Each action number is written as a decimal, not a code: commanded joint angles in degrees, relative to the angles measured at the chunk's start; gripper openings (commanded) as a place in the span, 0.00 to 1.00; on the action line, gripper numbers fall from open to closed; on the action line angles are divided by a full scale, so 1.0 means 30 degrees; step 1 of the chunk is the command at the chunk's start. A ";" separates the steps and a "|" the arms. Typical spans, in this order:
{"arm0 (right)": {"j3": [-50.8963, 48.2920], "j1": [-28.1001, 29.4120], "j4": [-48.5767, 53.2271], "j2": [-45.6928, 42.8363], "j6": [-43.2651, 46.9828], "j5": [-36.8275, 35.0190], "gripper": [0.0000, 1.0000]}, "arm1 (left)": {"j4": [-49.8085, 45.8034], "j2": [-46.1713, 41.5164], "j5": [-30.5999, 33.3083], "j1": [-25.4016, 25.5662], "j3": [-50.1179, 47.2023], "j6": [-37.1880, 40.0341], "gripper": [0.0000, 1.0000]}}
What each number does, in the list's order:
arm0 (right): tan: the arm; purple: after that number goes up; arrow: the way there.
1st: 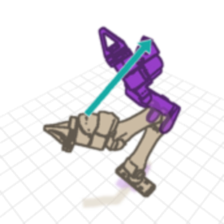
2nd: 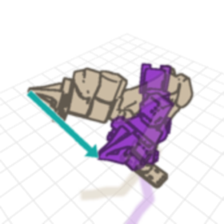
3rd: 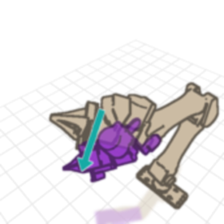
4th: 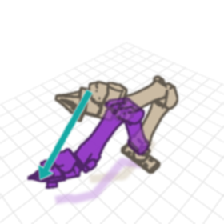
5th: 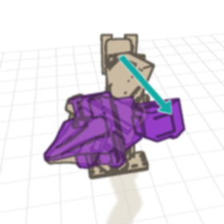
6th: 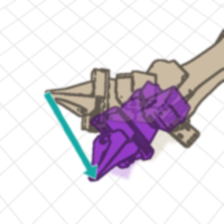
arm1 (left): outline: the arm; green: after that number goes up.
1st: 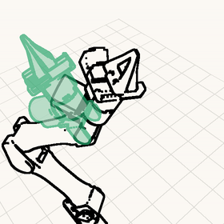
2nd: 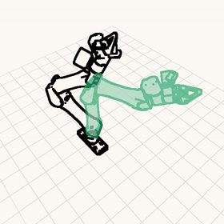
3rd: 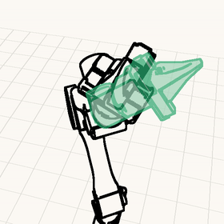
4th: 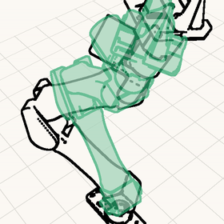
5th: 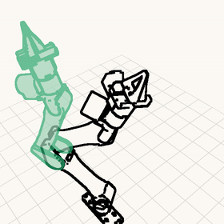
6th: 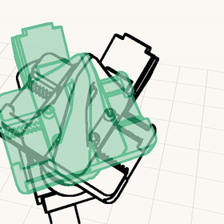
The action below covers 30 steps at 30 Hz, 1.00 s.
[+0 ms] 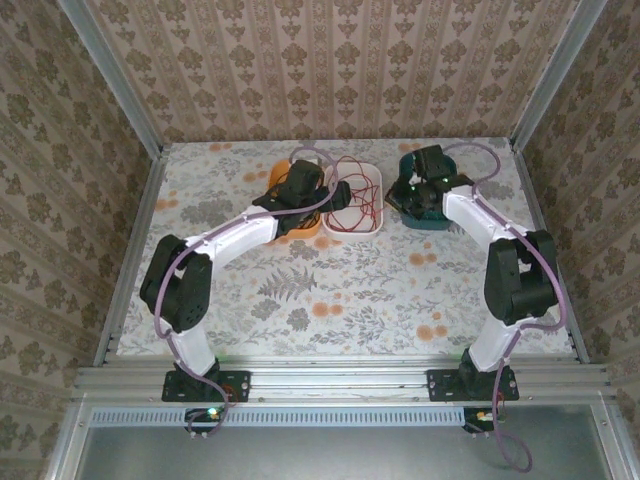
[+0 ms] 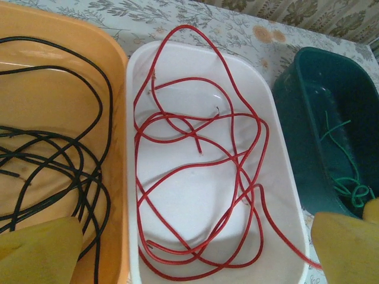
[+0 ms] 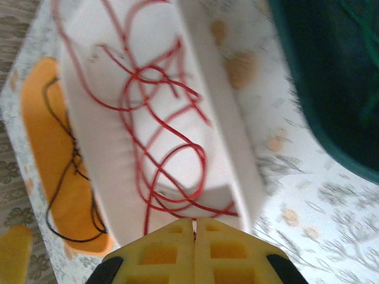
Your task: Untangle the cables
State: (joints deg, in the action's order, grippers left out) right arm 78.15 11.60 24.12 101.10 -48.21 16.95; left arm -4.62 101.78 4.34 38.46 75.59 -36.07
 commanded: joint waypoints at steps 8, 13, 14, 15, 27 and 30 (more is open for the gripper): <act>0.6339 0.2216 0.3338 0.5453 0.3105 -0.1826 0.00 | 0.0180 -0.2494 0.1478 -0.0879 -0.1961 -0.1306 1.00; 1.0207 0.3441 0.6543 0.8558 0.5306 -0.3335 0.00 | -0.0059 -0.3086 0.1991 -0.1128 -0.2296 -0.1144 1.00; 1.0615 0.3623 0.6874 0.8927 0.5597 -0.3444 0.00 | -0.0149 -0.3155 0.2049 -0.1130 -0.2299 -0.1130 1.00; 1.1039 0.3749 0.7326 0.9337 0.5896 -0.3643 0.00 | -0.0221 -0.3247 0.2133 -0.1158 -0.2320 -0.1107 1.00; 0.9488 0.4024 0.4832 0.5379 0.6945 -0.5305 0.58 | -0.1672 -0.5691 0.5925 -0.2042 -0.3554 -0.0635 1.00; 0.8021 0.3887 0.3267 0.3054 0.7555 -0.6461 0.66 | -0.2003 -0.6545 0.7652 -0.2428 -0.3903 0.0287 1.00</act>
State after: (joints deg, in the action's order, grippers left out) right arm 103.61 23.70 40.25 119.24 -27.73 2.66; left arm -8.36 85.17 19.99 32.10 64.62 -38.02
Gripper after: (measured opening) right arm 0.652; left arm 0.999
